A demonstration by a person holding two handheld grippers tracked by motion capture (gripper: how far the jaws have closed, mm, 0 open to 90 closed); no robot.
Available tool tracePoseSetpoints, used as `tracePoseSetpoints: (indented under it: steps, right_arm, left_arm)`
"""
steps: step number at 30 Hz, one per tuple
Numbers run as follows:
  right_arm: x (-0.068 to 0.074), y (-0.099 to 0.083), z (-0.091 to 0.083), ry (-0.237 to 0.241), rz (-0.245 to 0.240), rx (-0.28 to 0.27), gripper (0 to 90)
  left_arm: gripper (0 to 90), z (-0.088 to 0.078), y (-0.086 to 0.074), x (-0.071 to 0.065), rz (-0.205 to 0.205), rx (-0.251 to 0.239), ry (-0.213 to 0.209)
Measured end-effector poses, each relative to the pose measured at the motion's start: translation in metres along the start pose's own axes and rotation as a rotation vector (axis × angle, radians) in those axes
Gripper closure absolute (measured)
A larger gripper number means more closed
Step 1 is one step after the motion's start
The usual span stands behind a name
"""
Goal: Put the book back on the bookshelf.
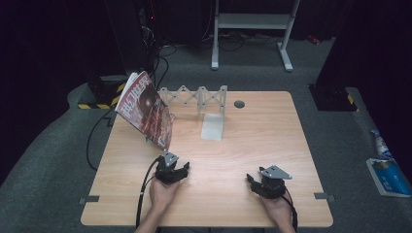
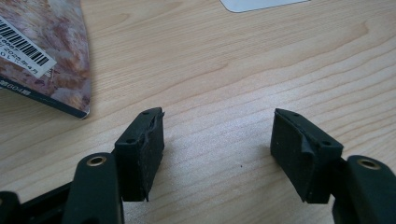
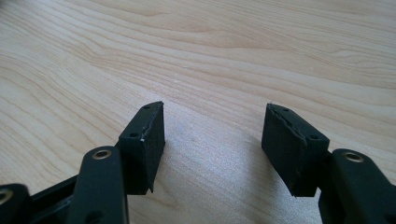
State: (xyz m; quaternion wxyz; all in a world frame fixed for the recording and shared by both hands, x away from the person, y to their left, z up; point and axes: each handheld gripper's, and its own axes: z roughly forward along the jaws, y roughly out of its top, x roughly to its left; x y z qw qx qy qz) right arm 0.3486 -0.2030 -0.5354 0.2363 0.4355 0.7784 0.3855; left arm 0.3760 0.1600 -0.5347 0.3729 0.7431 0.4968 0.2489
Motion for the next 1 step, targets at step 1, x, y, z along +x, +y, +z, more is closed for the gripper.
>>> tracePoseSetpoints:
  steps: [1]
  right_arm:
    - [0.0002,0.0000,-0.0001,0.000,0.001,0.000,39.6]
  left_arm:
    - [35.0,0.0000,0.0000,0.0000,0.000,0.000,0.001]
